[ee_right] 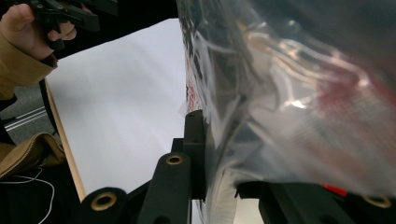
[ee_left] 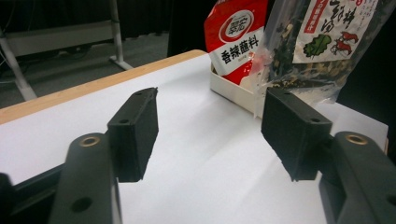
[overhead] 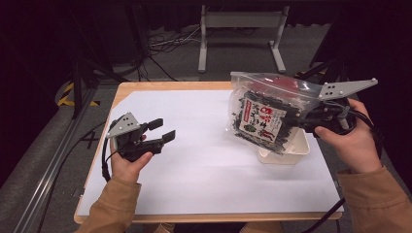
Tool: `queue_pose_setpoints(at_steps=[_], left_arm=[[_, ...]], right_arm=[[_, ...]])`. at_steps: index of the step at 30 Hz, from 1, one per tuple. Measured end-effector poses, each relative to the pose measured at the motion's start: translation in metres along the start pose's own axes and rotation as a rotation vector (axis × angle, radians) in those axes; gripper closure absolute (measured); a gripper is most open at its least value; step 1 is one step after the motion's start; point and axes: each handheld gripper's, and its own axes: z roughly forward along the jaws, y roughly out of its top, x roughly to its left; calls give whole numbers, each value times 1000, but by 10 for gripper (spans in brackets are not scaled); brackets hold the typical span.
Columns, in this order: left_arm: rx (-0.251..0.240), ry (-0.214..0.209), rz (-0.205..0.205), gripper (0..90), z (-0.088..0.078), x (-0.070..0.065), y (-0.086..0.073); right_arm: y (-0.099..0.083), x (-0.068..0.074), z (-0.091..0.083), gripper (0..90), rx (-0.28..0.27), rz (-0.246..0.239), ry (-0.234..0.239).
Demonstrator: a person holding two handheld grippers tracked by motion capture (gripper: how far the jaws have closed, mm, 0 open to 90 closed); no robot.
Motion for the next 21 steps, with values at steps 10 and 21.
queue_pose_setpoints(at_steps=[10, 21], left_arm=[[24, 14, 28, 318, -1, 3, -4], [26, 8, 39, 301, 0, 5, -6]], right_arm=[[3, -10, -12, 779, 2, 20, -31], [1, -24, -25, 779, 3, 49, -97]])
